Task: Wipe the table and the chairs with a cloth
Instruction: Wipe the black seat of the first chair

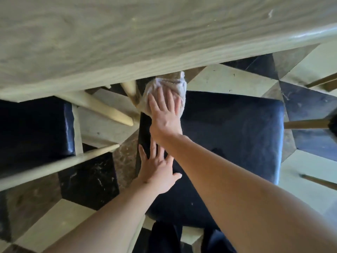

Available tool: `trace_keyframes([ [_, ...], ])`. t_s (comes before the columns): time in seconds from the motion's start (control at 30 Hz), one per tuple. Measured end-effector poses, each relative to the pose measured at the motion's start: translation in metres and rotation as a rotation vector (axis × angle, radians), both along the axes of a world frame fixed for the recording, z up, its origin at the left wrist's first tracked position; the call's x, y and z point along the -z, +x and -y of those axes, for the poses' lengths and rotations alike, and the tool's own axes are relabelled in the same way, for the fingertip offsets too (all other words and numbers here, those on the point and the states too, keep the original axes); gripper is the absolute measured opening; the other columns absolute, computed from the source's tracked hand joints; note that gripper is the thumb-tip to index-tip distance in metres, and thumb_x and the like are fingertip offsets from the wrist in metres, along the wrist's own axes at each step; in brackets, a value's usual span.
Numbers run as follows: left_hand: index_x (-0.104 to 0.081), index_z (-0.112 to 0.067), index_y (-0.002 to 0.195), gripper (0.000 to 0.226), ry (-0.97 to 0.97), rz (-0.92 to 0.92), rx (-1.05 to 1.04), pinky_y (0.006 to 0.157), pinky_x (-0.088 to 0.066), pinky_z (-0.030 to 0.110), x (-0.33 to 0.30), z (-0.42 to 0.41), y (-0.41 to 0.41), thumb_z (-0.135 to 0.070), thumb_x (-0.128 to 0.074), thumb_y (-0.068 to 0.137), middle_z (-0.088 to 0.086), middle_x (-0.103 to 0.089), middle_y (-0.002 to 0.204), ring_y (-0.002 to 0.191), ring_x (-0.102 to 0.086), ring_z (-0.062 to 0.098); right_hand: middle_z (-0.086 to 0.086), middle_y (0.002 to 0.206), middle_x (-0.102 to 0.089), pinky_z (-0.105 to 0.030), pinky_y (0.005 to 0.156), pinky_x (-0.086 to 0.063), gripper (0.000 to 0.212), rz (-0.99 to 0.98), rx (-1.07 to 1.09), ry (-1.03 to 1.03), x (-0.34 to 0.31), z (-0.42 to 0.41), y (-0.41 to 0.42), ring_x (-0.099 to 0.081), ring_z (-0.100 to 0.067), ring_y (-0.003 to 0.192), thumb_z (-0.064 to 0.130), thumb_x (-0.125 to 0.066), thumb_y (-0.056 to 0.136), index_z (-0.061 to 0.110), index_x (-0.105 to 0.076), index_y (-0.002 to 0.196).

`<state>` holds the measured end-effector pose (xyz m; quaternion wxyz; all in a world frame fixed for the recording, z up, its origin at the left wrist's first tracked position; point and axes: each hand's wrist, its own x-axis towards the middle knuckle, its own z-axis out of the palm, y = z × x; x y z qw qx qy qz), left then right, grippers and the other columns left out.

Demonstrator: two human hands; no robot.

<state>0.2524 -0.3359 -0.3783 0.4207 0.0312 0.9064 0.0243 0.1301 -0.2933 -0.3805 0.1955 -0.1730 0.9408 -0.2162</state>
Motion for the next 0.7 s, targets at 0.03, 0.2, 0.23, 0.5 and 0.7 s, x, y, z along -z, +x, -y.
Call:
trace_keyframes([
  [0.03,-0.001,-0.019,0.162,0.088,-0.021,0.015,0.026,0.115,0.009,0.074,0.001,-0.002,0.000,-0.064,-0.037,0.095,0.015,0.007,0.169,0.150,0.022,0.044,-0.006,0.169,0.007,-0.047,0.111,0.032,0.079,-0.009,-0.096,0.014,0.001,0.009,0.003,0.016,-0.031,0.153,0.009,-0.042,0.090,0.023,-0.011,0.162],
  [0.2,0.002,-0.019,0.161,0.095,-0.048,-0.020,-0.047,0.114,0.005,0.074,0.003,-0.013,-0.003,-0.067,-0.045,0.093,0.019,0.016,0.166,0.149,0.025,0.045,0.000,0.170,0.005,-0.052,0.122,0.013,0.070,-0.125,-0.460,0.150,0.011,-0.012,-0.010,0.012,-0.028,0.155,0.021,-0.038,0.099,0.026,-0.007,0.161],
  [0.23,0.009,-0.021,0.159,0.101,-0.038,-0.037,-0.053,0.114,0.004,0.073,0.004,-0.013,-0.002,-0.069,-0.048,0.091,0.021,0.027,0.163,0.146,0.033,0.044,0.001,0.170,0.002,-0.051,0.123,0.009,0.069,-0.137,-0.484,0.144,0.011,-0.024,-0.014,0.010,-0.026,0.155,0.022,-0.036,0.099,0.026,-0.008,0.161],
  [0.5,0.055,-0.033,0.132,0.124,-0.035,-0.017,-0.070,0.115,0.005,0.072,0.003,-0.009,-0.002,-0.071,-0.054,0.087,0.013,0.060,0.142,0.130,0.055,0.035,0.002,0.168,-0.017,-0.047,0.126,-0.002,0.075,-0.166,-0.315,0.156,0.008,-0.156,-0.026,-0.004,-0.023,0.156,0.012,-0.029,0.085,0.026,-0.024,0.159],
  [0.7,0.055,-0.032,0.130,0.119,-0.074,0.068,-0.087,0.115,0.007,0.072,-0.003,-0.012,-0.007,-0.069,-0.051,0.091,0.012,0.065,0.136,0.130,0.055,0.035,-0.001,0.167,-0.022,-0.052,0.125,-0.009,0.089,-0.185,-0.130,0.222,0.004,-0.260,-0.021,-0.009,-0.025,0.155,-0.006,-0.051,0.077,0.022,-0.029,0.159],
])
